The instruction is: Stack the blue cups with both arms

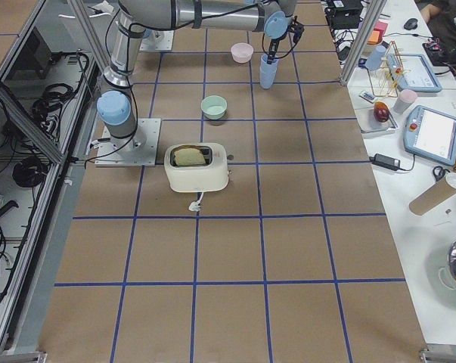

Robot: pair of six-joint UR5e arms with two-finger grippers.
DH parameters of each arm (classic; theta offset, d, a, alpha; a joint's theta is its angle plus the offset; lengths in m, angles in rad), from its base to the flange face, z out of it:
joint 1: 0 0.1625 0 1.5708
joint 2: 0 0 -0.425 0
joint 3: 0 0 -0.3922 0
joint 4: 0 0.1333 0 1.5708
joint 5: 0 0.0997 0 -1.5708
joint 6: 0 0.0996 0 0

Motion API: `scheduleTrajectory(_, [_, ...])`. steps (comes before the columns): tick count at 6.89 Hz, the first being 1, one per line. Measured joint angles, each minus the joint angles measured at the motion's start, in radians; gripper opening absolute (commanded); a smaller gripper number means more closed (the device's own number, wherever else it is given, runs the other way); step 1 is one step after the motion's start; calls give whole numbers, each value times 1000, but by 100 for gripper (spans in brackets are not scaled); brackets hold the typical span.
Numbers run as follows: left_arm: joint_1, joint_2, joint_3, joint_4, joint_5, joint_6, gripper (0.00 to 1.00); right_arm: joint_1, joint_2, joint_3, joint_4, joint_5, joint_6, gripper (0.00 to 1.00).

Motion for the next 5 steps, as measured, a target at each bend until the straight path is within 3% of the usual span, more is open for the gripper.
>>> scheduleTrajectory(2, [0,-1,-1,0,0,-4,100,-91,-51,0,35,2,-60,100])
scheduleTrajectory(5, [0,-1,-2,0,0,-5,100,-220,-147,8,140,-28,-363,100])
